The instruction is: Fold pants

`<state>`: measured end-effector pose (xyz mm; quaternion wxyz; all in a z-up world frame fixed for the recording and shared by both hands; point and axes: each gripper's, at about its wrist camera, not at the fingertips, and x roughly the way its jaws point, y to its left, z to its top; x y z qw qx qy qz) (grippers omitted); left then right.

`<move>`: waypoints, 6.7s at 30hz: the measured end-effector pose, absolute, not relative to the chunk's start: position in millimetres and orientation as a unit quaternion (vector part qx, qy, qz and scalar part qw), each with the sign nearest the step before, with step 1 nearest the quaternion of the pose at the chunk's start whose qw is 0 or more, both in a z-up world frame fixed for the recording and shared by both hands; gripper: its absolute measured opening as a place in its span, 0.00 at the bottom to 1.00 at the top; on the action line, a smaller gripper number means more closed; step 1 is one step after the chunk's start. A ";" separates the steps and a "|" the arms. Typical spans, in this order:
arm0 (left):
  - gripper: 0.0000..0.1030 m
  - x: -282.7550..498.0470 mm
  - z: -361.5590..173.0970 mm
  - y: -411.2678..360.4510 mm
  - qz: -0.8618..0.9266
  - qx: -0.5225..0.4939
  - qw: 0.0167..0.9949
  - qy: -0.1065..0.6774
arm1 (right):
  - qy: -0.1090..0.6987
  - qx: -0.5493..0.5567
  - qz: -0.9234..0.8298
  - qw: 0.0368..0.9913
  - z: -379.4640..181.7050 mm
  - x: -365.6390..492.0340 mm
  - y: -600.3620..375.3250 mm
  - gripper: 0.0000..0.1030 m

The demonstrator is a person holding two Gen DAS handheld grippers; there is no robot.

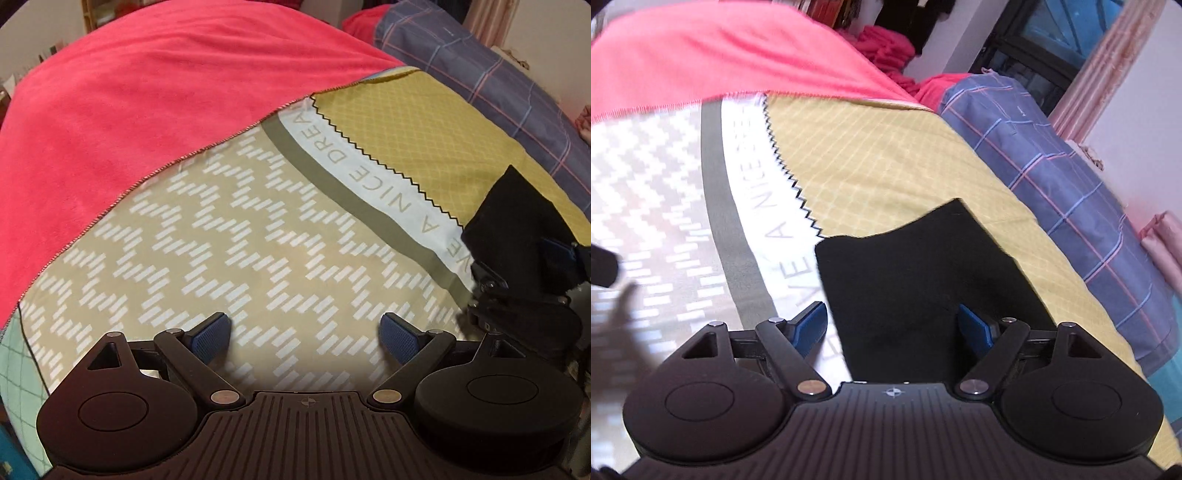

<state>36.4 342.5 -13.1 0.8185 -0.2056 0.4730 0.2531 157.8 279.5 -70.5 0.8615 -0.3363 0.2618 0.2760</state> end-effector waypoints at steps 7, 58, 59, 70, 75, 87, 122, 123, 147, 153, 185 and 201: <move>1.00 22.5 -9.3 320.6 0.211 -0.210 0.835 0.463 | 0.315 -0.274 0.308 0.855 -55.6 187.9 273.7 0.23; 1.00 192.8 -44.8 3.2 -0.111 -0.015 0.854 0.509 | 0.372 0.270 0.082 0.884 -7.4 172.1 -228.5 0.63; 1.00 189.6 -39.6 3.6 -0.110 -0.014 0.853 0.510 | 0.378 0.258 0.068 0.886 -7.4 172.4 -225.3 0.49; 1.00 177.7 -25.7 6.7 -0.166 -0.009 0.839 0.518 | 0.363 0.244 -0.013 0.899 2.6 144.7 -252.4 0.31; 1.00 159.7 10.4 33.1 -0.223 -0.022 0.846 0.484 | 0.320 0.120 0.032 0.939 27.0 157.1 -209.9 0.34; 1.00 243.5 -8.8 19.6 -0.127 -0.055 0.846 0.515 | 0.335 0.102 -0.019 0.936 20.5 183.8 -208.2 0.78; 1.00 110.5 97.4 -2.8 -0.288 -0.090 0.810 0.502 | 0.386 0.357 0.118 0.843 67.1 32.7 -251.1 0.46; 1.00 99.8 97.0 -0.9 -0.294 -0.089 0.808 0.503 | 0.389 0.362 0.113 0.839 66.2 21.1 -250.9 0.46; 1.00 58.2 13.9 15.4 -0.203 -0.002 0.793 0.575 | 0.433 0.350 -0.124 0.821 2.5 -79.7 -260.9 0.77; 1.00 42.9 43.9 21.8 -0.162 0.034 0.816 0.555 | 0.457 0.283 -0.135 0.833 18.6 -81.9 -236.9 0.80; 1.00 17.3 36.3 8.5 -0.114 0.117 0.811 0.561 | 0.525 0.172 -0.070 0.830 8.4 -78.7 -165.8 0.86; 1.00 12.1 35.7 5.1 -0.111 0.116 0.806 0.569 | 0.528 0.175 -0.060 0.829 7.8 -81.0 -161.9 0.87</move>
